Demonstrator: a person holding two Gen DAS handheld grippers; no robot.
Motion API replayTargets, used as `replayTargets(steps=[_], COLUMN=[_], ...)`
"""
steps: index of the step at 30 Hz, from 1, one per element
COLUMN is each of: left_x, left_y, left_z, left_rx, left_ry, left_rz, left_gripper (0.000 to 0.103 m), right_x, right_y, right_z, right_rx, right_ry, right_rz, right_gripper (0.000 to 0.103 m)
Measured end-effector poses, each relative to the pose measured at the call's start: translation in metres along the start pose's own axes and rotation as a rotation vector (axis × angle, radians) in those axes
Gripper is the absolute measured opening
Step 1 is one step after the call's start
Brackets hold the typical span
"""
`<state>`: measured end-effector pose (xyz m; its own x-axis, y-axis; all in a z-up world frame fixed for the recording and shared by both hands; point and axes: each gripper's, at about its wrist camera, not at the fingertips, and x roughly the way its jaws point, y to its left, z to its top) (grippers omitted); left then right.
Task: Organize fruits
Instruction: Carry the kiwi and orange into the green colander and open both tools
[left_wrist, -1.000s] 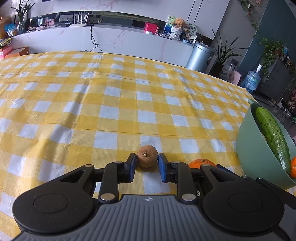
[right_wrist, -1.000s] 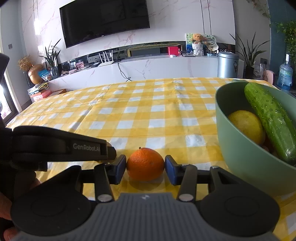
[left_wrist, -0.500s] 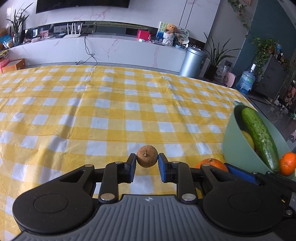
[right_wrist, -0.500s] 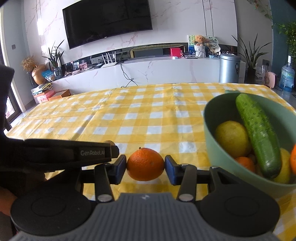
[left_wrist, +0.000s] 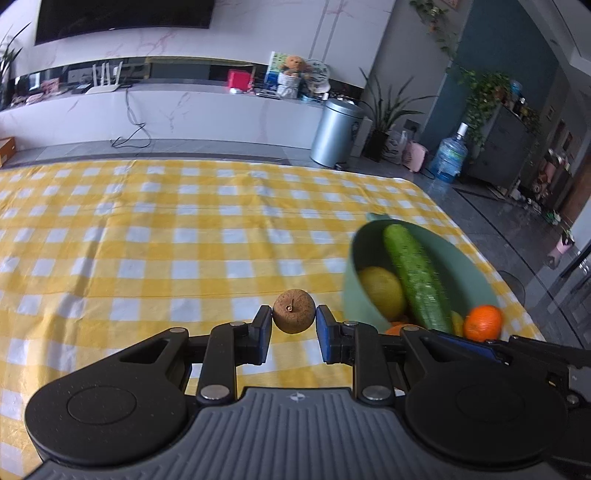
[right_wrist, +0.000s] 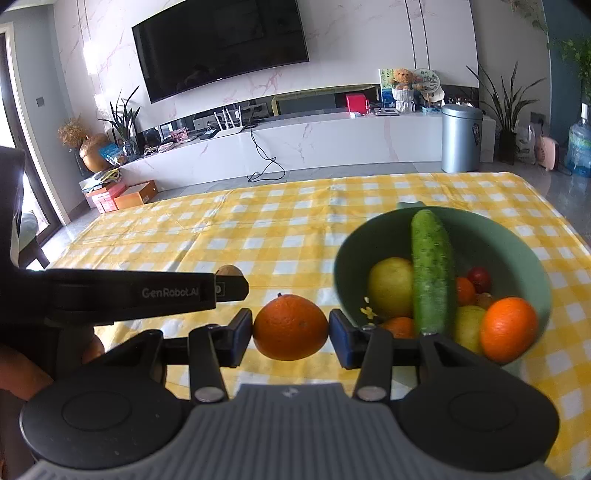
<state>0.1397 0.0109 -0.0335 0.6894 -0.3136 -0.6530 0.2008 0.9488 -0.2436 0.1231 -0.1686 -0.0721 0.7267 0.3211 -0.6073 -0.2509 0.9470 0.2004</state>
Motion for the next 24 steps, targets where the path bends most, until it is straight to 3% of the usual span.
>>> replayTargets(steps=[12,24], left_x=[0.008,0.035], left_y=[-0.075,-0.136], left_z=[0.023,0.049], left_rx=[0.125,0.271], left_ry=[-0.009,0.056], left_rz=[-0.098,-0.172], left_gripper=[0.028,0.028], right_x=[-0.038,-0.046], right_y=[-0.058,-0.114], right_z=[0.028,0.061], right_rx=[-0.079,-0.145], right_ry=[0.002,0.071], right_rz=[-0.034,-0.065], right_gripper=[0.043,0.043])
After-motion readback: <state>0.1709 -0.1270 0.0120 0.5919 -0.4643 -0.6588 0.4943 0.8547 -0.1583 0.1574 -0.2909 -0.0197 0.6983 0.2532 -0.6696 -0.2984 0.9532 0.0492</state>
